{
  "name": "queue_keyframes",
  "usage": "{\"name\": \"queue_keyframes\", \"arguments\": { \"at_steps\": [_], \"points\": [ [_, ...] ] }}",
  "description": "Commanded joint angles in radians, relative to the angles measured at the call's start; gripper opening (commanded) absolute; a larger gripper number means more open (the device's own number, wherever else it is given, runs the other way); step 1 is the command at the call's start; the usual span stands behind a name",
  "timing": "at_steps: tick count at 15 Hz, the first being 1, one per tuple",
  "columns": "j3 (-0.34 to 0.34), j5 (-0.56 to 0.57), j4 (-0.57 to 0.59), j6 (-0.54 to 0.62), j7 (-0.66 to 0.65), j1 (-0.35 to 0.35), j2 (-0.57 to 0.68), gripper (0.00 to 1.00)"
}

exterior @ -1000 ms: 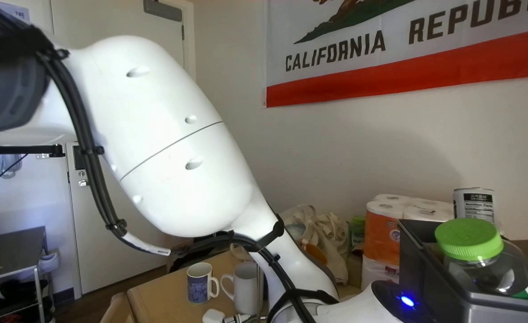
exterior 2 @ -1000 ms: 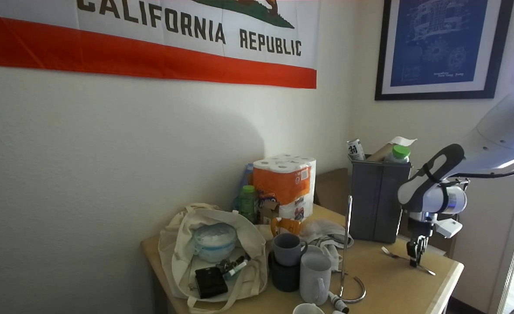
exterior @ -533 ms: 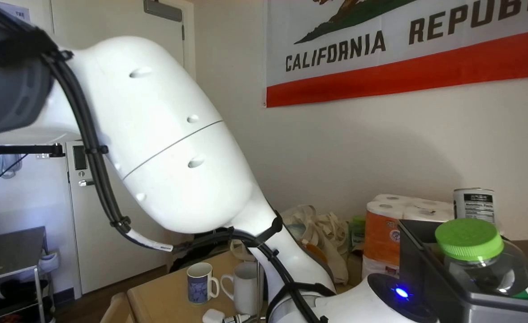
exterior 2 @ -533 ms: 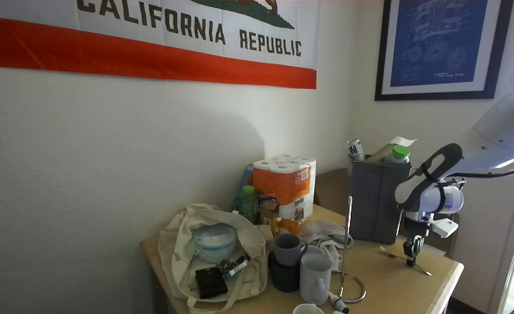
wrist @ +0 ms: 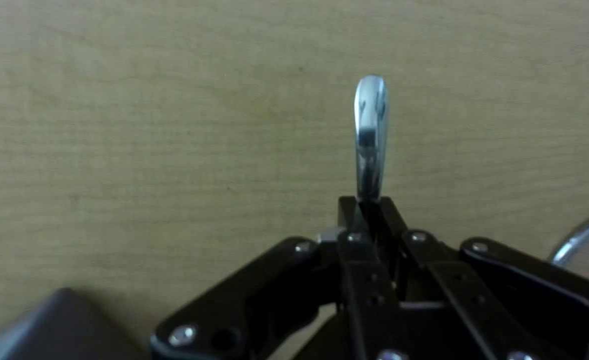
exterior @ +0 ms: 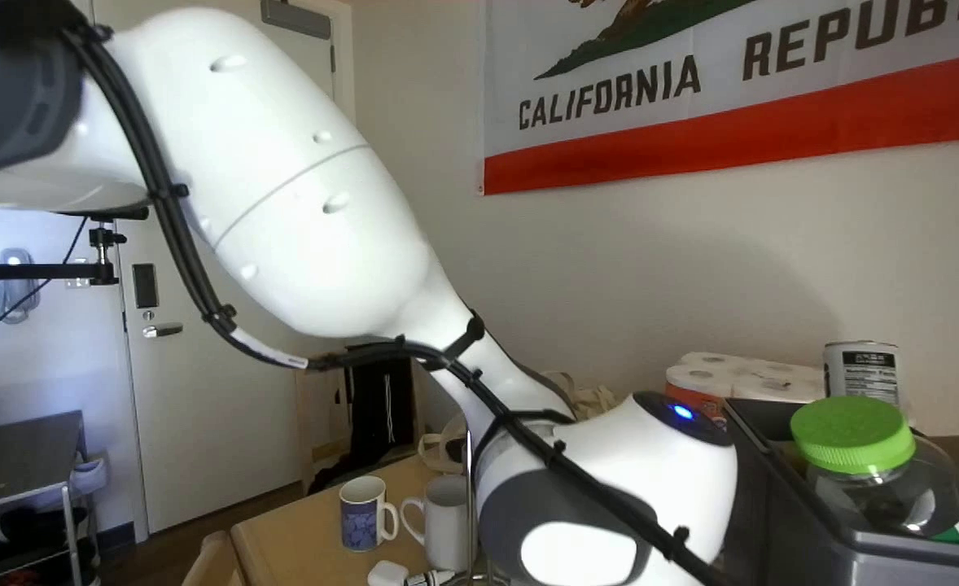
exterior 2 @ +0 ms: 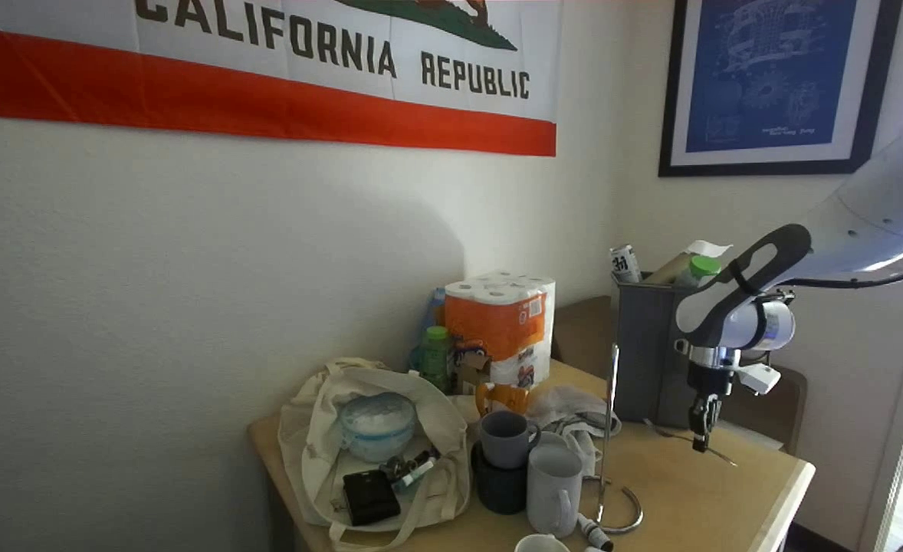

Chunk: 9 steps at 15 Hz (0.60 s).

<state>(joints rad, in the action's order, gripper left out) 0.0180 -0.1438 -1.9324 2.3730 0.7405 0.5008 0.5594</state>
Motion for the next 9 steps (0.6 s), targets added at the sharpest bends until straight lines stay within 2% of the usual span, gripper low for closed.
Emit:
{"name": "queue_keyframes", "arguments": {
  "at_steps": [1,6,9],
  "points": [
    [0.013,0.012,-0.061,-0.100,-0.023,-0.071,-0.157,0.03],
    [0.026,0.050,-0.013,-0.184,-0.043,-0.184,-0.275,0.03],
    [0.028,0.101,0.020,-0.140,-0.084,-0.248,-0.320,0.03]
  ]
}}
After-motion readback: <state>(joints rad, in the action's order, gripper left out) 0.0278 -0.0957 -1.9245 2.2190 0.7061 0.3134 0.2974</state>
